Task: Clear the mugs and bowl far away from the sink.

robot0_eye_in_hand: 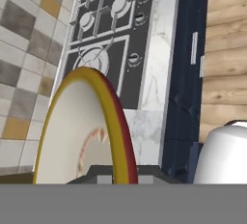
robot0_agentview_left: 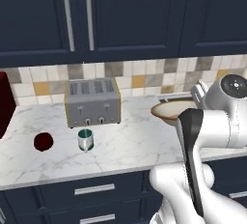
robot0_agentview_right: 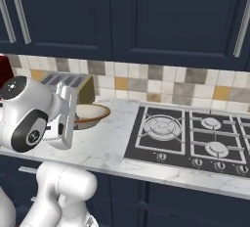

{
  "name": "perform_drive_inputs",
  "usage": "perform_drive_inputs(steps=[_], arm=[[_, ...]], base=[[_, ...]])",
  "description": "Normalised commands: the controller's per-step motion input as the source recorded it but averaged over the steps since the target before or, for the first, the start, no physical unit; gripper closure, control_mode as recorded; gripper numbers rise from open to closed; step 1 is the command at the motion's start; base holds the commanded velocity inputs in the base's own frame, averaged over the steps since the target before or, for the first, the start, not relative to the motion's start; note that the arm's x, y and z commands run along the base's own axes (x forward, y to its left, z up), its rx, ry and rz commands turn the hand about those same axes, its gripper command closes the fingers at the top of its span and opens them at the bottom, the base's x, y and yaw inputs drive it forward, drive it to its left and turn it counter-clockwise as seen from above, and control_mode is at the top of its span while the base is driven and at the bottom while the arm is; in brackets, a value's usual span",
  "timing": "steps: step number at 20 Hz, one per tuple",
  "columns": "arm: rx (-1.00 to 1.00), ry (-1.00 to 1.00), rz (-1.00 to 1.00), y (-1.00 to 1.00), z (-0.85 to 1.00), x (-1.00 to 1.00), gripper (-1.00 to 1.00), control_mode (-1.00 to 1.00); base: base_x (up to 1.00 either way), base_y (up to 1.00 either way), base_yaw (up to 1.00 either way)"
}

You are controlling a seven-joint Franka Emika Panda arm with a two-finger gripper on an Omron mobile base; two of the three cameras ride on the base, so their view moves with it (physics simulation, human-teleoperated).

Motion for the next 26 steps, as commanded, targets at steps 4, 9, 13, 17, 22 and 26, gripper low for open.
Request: perform_drive_inputs(steps=[4,9,13,17,22,26], arm=[[0.03,0.0,-0.01,0.0,-0.05,-0.01,1.0,-1.0],[0.11,0.0,0.0,0.02,-0.35,-0.05,1.0,-1.0],[0.02,-0.02,0.05,0.0,-0.23,0.0,1.0,-1.0],[0.0,-0.03,0.07,0.0,-0.26,0.0,1.0,-1.0],[-0.02,-0.09,0.06,0.01,-0.38,0.03,1.0,-1.0],[-0.01,-0.08,0.05,0.03,-0.43,0.33,1.0,-1.0]], base=[[0.0,0.02,-0.08],[0.0,0.0,0.0],[0.0,0.0,0.0],[0.0,0.0,0.0],[0.0,0.0,0.0],[0.0,0.0,0.0]])
